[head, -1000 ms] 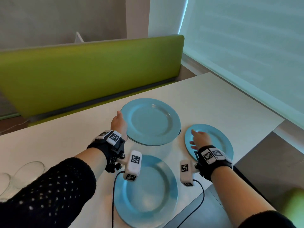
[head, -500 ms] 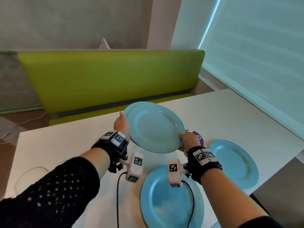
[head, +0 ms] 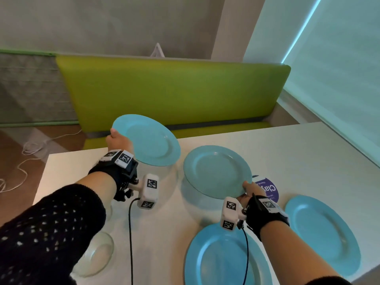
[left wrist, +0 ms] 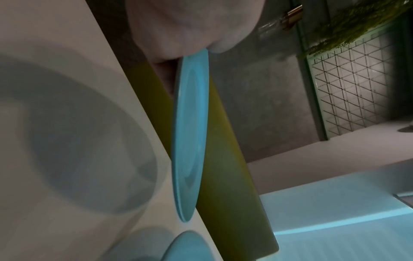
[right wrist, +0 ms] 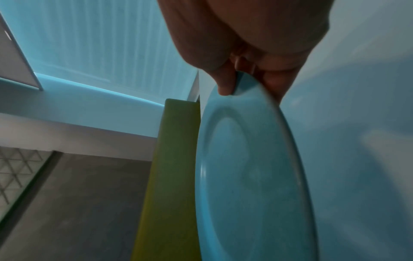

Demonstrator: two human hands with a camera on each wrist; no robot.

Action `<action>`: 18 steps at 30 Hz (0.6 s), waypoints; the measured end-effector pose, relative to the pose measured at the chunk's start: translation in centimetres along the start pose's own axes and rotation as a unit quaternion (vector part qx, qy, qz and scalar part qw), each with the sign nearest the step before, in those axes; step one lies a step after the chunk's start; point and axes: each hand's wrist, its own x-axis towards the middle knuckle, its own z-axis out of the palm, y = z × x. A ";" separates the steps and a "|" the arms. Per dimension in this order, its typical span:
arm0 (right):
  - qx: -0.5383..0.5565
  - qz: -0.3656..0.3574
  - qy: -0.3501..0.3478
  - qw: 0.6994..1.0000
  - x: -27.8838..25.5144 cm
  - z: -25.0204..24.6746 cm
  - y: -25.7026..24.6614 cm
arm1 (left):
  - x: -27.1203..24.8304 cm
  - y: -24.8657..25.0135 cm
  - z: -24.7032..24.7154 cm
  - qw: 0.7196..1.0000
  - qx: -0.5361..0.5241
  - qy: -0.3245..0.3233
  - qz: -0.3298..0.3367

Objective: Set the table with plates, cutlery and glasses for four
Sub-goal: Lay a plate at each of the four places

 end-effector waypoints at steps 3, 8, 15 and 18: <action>-0.027 0.005 0.009 1.000 0.7 1.0 1.3 | 0.9 0.4 -0.3 1.000 0.020 0.013 -0.001; -0.040 0.016 -0.003 0.999 1.9 2.8 3.2 | 1.5 0.5 -0.1 1.000 0.026 0.005 -0.017; -0.086 0.017 -0.004 0.996 1.9 4.6 4.6 | 1.8 0.4 0.4 0.999 0.002 -0.024 -0.030; -0.098 0.018 -0.020 0.995 1.9 5.2 5.1 | 1.8 0.2 0.4 0.999 -0.015 -0.026 -0.032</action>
